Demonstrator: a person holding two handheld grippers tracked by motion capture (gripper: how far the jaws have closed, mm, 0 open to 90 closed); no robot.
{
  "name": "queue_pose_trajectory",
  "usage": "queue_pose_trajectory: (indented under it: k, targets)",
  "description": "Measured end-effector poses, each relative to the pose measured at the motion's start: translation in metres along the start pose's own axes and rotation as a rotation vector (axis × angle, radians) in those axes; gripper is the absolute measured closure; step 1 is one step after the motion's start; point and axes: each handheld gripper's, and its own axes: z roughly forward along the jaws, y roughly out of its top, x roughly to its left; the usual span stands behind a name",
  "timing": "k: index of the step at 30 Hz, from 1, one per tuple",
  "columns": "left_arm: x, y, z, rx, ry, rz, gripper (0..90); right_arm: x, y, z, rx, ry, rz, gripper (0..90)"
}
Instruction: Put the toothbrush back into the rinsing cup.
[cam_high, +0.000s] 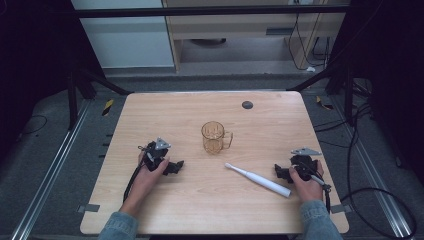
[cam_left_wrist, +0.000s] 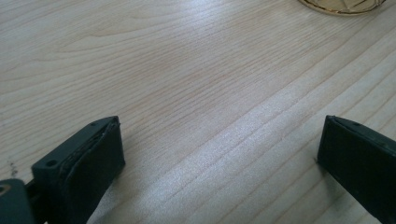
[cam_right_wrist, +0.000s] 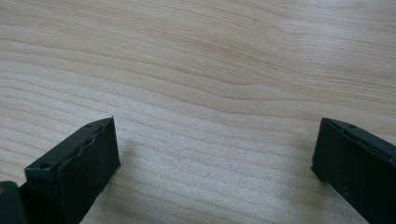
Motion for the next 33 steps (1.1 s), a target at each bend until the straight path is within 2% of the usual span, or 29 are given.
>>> queue_pose_trajectory:
  k: [8, 19, 20, 21, 24, 28, 33]
  targets:
    - [0.002, 0.001, 0.001, 0.002, 0.001, 0.004, 0.0, -0.001, 0.0, 0.0, -0.002, 0.004, -0.005, 1.3]
    - [0.003, -0.001, -0.001, -0.001, 0.005, -0.006, 0.0, -0.005, 0.0, -0.004, -0.025, 0.022, 0.005, 9.1]
    - [0.003, -0.001, -0.001, -0.001, 0.003, 0.0, 0.0, -0.006, 0.001, -0.01, -0.054, 0.02, -0.002, 9.8]
    - [0.003, -0.001, -0.001, -0.001, 0.003, 0.0, 0.0, -0.006, 0.001, -0.01, -0.054, 0.02, -0.002, 9.8]
    - [0.003, -0.001, -0.001, 0.0, 0.003, 0.001, 0.0, -0.005, 0.002, -0.024, -0.103, 0.009, 0.004, 10.3]
    - [0.004, 0.0, -0.001, 0.002, 0.001, 0.006, 0.0, -0.001, 0.003, -0.034, -0.123, -0.002, -0.009, 10.2]
    - [0.004, 0.0, -0.001, 0.002, -0.001, 0.008, 0.0, 0.0, 0.004, -0.041, -0.152, 0.022, -0.027, 10.5]
